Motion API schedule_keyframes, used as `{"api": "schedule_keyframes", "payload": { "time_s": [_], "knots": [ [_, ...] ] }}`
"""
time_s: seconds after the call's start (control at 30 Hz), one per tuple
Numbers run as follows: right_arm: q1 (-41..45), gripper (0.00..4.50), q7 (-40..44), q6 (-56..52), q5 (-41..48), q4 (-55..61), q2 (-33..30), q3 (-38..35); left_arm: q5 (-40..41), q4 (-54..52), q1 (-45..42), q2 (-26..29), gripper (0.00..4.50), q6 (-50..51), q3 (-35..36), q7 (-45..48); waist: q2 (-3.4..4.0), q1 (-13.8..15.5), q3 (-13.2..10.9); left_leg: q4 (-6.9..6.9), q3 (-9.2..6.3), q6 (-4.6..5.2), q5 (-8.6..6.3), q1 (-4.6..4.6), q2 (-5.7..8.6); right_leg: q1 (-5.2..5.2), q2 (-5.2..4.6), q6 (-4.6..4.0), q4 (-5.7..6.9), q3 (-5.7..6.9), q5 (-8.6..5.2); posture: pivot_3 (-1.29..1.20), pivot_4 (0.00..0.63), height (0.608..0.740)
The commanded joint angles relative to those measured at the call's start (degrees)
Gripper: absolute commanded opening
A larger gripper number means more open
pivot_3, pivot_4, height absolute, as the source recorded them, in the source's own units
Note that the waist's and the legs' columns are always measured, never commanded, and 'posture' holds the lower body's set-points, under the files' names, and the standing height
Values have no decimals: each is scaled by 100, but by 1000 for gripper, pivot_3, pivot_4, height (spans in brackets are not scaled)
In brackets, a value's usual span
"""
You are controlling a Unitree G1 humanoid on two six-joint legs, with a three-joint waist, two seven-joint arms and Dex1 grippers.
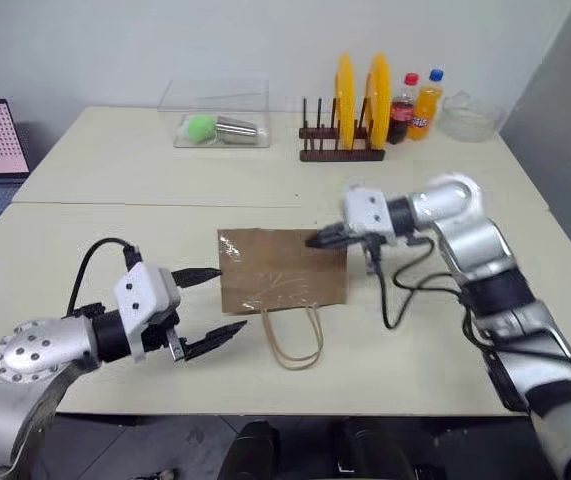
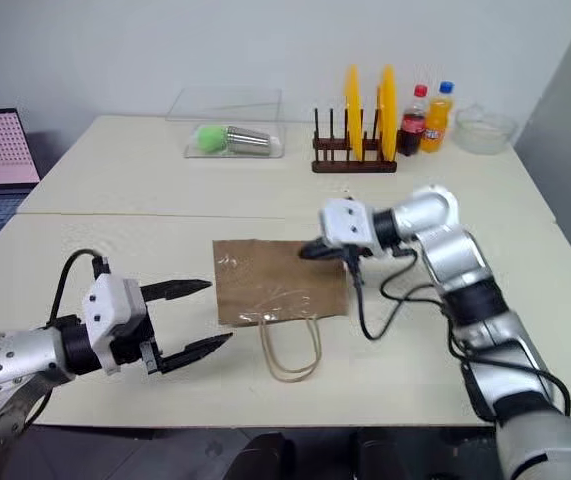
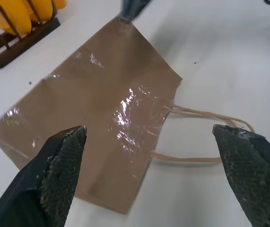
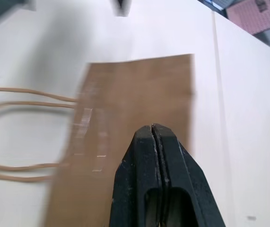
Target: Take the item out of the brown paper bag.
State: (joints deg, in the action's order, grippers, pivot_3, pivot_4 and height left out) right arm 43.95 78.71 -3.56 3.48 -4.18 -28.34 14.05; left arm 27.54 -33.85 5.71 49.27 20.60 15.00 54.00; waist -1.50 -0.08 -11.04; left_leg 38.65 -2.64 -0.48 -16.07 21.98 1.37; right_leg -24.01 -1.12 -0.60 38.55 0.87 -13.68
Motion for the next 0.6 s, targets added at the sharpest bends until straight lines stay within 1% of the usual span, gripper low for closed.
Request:
{"api": "schedule_keyframes", "payload": {
  "time_s": [0.03,0.07,0.1,0.13,0.2,0.23,0.27,0.37,0.4,0.47,0.6],
  "knots": [
    [-816,390,-336,-1022,560,1617,-325,-366,-569,207,-21,242,4500,-833,-462,528,1,1,-1,-2,2,0,0,3,0,-3,0,0,-1,-2,0,0,150,740],
    [-1073,414,-461,-1346,703,1980,-404,-436,-783,341,-33,308,4500,-1195,-598,697,3,-10,-2,-5,2,0,0,3,0,-5,0,0,-1,-3,0,0,150,740],
    [-1418,838,-641,-1680,858,2366,-479,-571,-1024,544,-107,361,4500,-1645,-799,893,4,-16,-2,-15,7,0,0,0,-1,-8,1,-1,-1,-7,-1,0,150,740],
    [-1686,997,-818,-1960,984,2669,-534,-683,-1200,731,-181,401,4500,-2026,-964,1062,4,-10,-2,-26,12,-1,1,-4,-3,-11,1,-2,-3,-8,-1,0,150,740],
    [-2130,1685,-1166,-2446,1174,3175,-625,-872,-1447,1079,-347,399,4500,-2686,-1259,1315,5,-4,-2,-49,13,-4,4,-18,-5,-9,2,-7,-4,-7,-10,0,150,740],
    [-2297,2045,-1321,-2625,1223,3371,-668,-923,-1522,1229,-417,382,4500,-2986,-1375,1428,5,0,-1,-51,13,-4,5,-21,-5,-9,2,12,-1,-7,-26,0,150,740],
    [-2441,2430,-1484,-2768,1243,3543,-698,-960,-1550,1348,-461,379,4500,-3209,-1470,1548,5,-2,-1,-51,12,-4,5,-23,-7,-8,3,11,1,-4,-29,0,150,740],
    [-2891,3563,-1863,-2952,1206,3930,-840,-966,-1736,1758,-582,357,4500,-3888,-1810,1824,5,-7,-1,-52,16,-4,5,-22,-8,-9,3,12,-1,-5,-31,0,150,740],
    [-3071,3875,-1936,-2994,1204,4069,-908,-943,-1864,1978,-715,290,4500,-4155,-1953,1854,6,1,-1,-53,18,-4,5,-21,-8,-9,3,13,-3,-5,-31,0,150,740],
    [-3344,3875,-2083,-3132,1268,4309,-986,-916,-2102,2409,-1099,62,4500,-4553,-2205,1778,5,16,-1,-54,15,-4,5,-18,-8,-9,4,14,-6,-2,-32,0,150,740],
    [-3707,3875,-2333,-3405,1437,4688,-1069,-906,-2250,2911,-1656,-398,4500,-4773,-2573,1652,0,32,2,-49,13,-2,5,-11,-5,-4,4,27,-17,0,-25,0,150,740]
  ]
}}
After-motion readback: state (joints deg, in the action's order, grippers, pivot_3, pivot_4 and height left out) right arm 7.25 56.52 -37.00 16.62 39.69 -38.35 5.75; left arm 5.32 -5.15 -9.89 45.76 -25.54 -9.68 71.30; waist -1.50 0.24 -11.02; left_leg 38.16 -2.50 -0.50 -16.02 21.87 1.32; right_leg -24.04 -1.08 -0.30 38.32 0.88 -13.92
